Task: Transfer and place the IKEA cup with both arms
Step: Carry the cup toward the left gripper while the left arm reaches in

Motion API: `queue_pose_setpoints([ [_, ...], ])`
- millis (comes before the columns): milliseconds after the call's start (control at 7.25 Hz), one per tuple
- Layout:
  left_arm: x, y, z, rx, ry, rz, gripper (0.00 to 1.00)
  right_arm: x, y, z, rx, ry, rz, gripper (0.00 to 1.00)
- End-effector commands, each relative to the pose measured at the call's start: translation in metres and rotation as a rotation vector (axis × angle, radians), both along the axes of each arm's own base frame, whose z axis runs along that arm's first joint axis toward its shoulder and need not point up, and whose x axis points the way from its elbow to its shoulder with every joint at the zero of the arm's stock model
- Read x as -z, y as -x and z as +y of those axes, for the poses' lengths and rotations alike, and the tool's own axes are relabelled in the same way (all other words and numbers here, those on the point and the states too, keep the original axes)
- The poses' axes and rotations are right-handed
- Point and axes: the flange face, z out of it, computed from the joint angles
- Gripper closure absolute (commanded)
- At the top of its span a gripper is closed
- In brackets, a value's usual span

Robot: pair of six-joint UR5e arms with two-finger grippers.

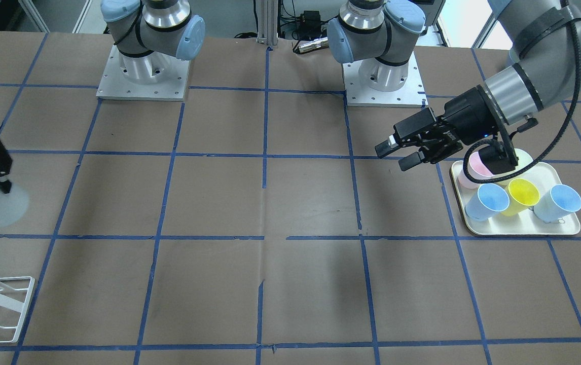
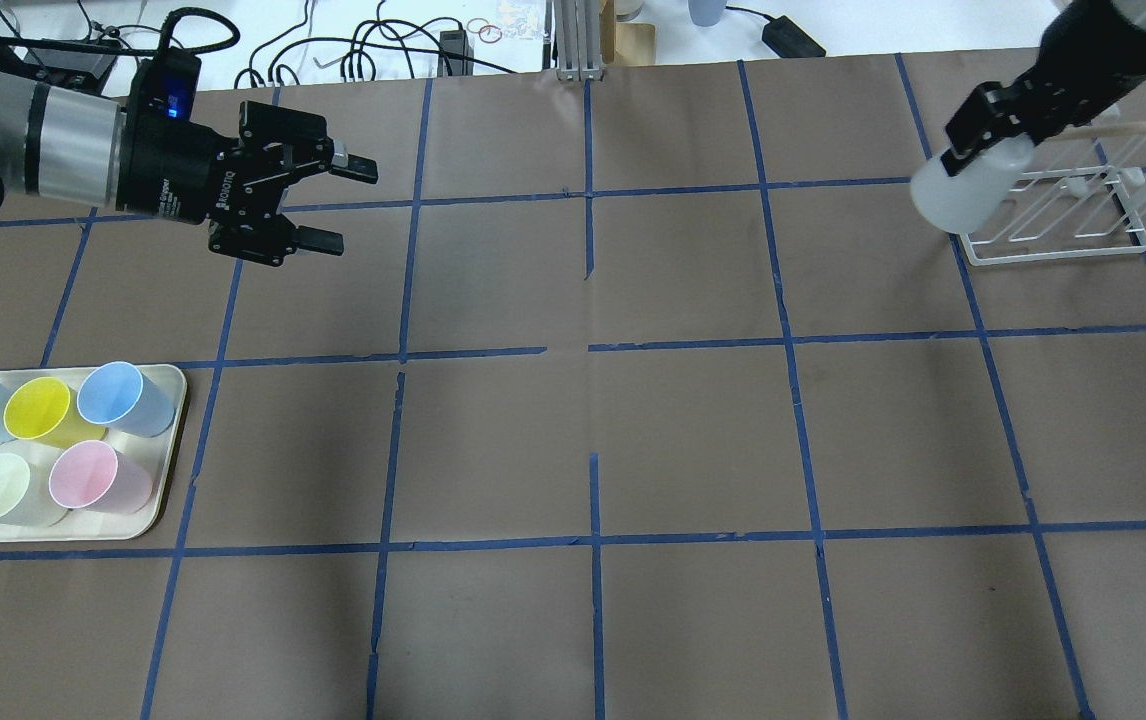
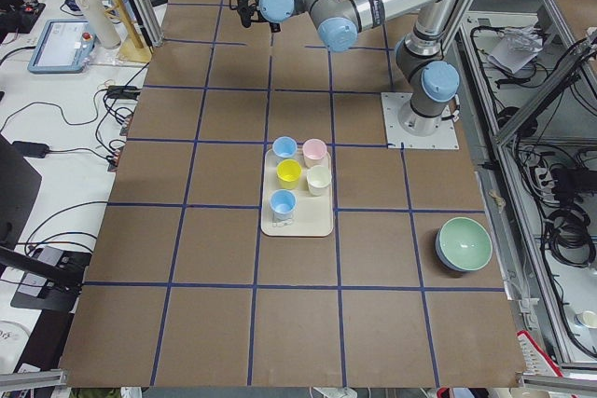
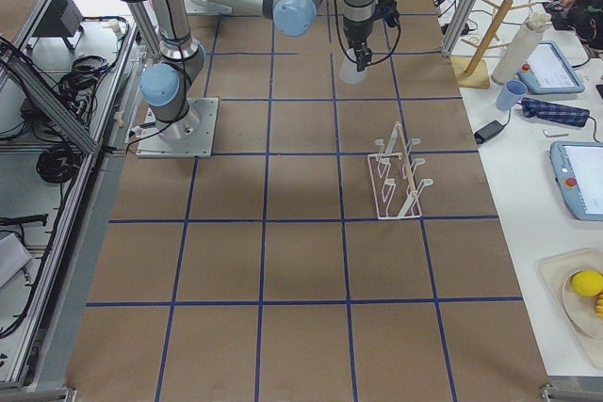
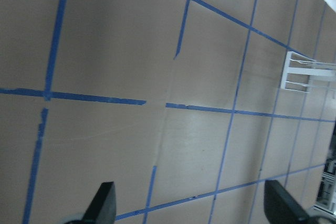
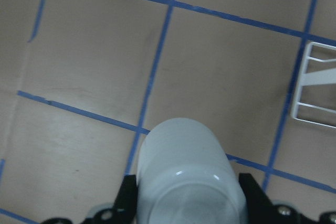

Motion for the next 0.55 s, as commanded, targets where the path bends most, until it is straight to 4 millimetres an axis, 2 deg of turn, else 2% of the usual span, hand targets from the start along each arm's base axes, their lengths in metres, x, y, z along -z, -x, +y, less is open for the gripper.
queue_pose_setpoints([
  [0,-0.016,0.031,-0.001,0.016,0.057,0.131,0.0,-0.008,-0.082,0.007,-0.082,0.002,-0.321,0.95],
  [138,-0.025,0.039,-0.003,0.006,0.089,0.217,0.0,-0.009,-0.099,0.009,-0.074,-0.034,-0.495,0.96],
  [414,-0.023,0.042,-0.003,0.008,0.103,0.253,0.0,-0.015,-0.113,0.01,-0.029,-0.079,-0.774,0.96],
])
